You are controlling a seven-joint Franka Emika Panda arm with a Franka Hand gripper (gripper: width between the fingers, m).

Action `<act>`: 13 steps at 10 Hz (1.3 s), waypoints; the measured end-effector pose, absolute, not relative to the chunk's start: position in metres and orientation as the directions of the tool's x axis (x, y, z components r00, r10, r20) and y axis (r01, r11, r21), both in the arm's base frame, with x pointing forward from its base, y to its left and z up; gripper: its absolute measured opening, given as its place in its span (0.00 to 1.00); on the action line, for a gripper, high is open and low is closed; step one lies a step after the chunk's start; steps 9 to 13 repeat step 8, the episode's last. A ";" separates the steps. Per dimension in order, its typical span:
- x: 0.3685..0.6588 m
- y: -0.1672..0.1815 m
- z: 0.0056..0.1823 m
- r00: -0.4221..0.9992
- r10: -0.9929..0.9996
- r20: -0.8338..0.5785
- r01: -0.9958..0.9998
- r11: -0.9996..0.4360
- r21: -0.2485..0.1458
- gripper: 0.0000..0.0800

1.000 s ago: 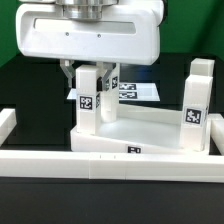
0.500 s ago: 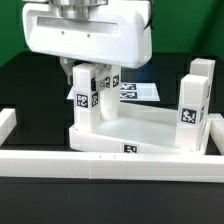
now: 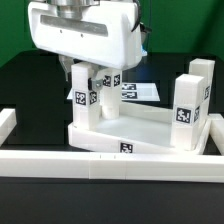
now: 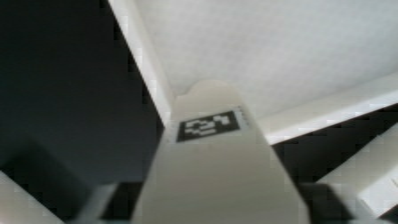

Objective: Assemble desk

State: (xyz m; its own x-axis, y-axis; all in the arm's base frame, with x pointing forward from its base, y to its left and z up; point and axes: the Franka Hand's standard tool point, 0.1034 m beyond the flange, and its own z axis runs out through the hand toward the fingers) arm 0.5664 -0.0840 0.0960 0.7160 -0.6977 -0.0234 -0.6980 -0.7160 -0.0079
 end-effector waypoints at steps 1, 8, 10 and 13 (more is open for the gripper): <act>0.567 -0.083 0.096 0.716 -0.698 -0.023 -0.698 -0.716 -0.008 0.67; 0.573 -0.034 0.118 0.655 -0.755 -0.043 -0.756 -0.654 -0.032 0.81; 0.573 -0.034 0.118 0.655 -0.755 -0.043 -0.756 -0.654 -0.032 0.81; 0.573 -0.034 0.118 0.655 -0.755 -0.043 -0.756 -0.654 -0.032 0.81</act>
Offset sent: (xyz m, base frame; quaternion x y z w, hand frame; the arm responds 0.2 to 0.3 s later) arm -0.0140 0.0249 0.0267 -0.0102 -0.0239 0.0426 0.9988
